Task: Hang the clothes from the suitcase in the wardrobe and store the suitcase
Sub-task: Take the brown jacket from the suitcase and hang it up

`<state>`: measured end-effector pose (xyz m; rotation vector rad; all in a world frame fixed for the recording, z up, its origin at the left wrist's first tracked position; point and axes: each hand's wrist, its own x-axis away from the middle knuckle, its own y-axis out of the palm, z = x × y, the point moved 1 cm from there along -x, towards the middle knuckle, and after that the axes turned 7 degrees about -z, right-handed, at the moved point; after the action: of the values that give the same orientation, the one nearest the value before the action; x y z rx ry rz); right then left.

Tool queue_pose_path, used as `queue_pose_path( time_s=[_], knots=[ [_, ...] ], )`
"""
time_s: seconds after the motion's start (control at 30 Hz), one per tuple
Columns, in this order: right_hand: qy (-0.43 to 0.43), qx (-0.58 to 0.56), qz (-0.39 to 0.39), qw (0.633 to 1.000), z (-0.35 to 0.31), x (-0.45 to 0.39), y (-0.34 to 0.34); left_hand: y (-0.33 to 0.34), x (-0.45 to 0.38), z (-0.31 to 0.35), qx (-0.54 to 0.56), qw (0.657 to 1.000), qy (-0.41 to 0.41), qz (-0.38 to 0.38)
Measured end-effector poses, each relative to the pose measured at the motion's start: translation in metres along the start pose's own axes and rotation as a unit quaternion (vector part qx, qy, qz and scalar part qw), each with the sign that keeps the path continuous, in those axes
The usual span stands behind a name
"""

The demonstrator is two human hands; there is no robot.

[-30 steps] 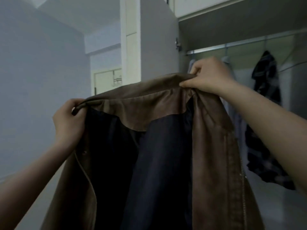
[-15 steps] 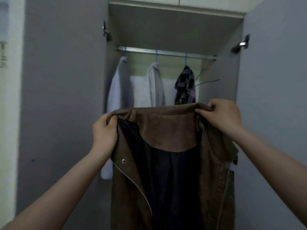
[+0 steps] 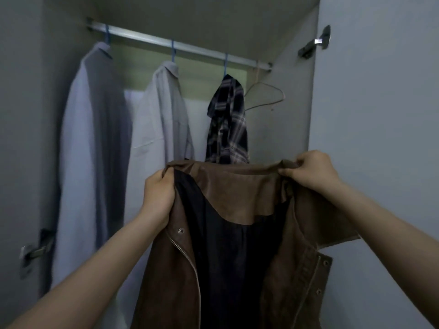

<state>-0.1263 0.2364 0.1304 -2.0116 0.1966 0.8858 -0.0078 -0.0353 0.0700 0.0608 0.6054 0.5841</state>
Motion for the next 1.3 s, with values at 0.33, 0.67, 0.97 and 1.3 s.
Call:
queue_pose_path(
  time_s=[0.33, 0.67, 0.97, 1.3],
  knots=[
    [-0.073, 0.092, -0.195, 0.974, 0.055, -0.089, 0.067, 0.083, -0.076, -0.032, 0.071, 0.997, -0.011, 0.022],
    [-0.092, -0.287, -0.107, 0.948, 0.026, -0.189, 0.072, 0.145, -0.122, -0.036, 0.069, 0.997, 0.019, -0.009],
    [-0.145, 0.079, 0.272, 0.948, -0.019, -0.269, 0.002, 0.163, -0.167, -0.033, 0.080, 0.996, 0.039, 0.003],
    [-0.006, 0.175, 0.129, 0.976, -0.010, -0.352, 0.007, 0.132, -0.203, -0.052, 0.098, 0.993, 0.056, 0.023]
  ],
)
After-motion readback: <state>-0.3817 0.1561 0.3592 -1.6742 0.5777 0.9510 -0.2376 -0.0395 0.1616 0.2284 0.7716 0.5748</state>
